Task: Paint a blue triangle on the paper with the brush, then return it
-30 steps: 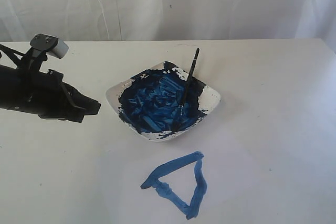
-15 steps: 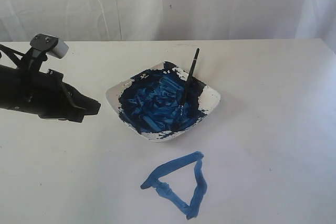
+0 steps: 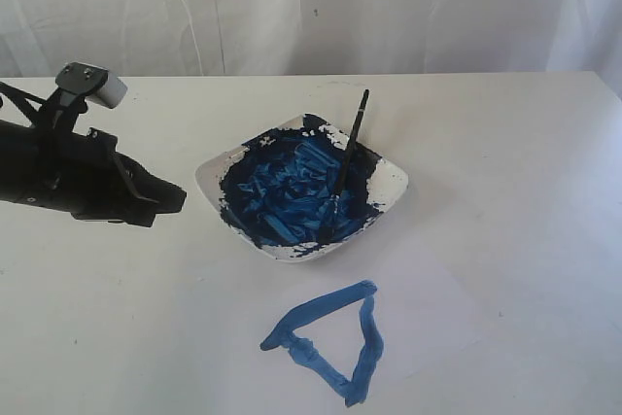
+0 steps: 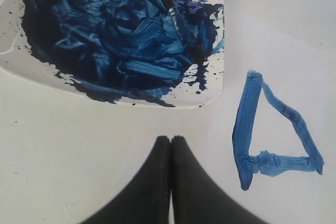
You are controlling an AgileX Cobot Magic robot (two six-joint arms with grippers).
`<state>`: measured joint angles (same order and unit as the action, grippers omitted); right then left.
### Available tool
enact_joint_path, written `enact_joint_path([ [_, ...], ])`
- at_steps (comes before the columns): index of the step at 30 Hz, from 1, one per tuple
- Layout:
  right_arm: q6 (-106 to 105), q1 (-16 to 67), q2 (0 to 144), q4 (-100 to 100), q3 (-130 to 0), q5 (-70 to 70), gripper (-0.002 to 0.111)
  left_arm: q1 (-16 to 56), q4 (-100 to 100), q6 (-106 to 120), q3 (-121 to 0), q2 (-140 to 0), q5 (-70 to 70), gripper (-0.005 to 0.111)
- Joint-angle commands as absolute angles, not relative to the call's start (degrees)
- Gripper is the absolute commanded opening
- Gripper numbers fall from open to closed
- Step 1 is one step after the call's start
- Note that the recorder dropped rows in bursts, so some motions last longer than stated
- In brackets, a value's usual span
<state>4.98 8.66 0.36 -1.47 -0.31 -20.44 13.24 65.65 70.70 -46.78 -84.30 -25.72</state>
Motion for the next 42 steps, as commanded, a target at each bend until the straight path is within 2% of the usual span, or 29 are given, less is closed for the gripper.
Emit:
enact_joint_path([
  [1,4.7,9.1,0.0,-1.9,0.0,-19.7,0.0,13.3,66.8,70.7,-46.5,-83.8,-26.4,0.0],
  [25,4.7,9.1,0.0,-1.9,0.0,-19.7,0.0,13.3,66.8,71.7,-46.5,-83.2,-24.7,0.0],
  [35,4.7,9.1,0.0,-1.9,0.0,-19.7,0.0,13.3,68.6,68.8,-46.5,-71.7,-24.6,0.0],
  [42,4.7,9.1,0.0,-1.9,0.0,-19.7,0.0,13.3,68.8,68.1,-46.5,-63.2,-33.0,0.0],
])
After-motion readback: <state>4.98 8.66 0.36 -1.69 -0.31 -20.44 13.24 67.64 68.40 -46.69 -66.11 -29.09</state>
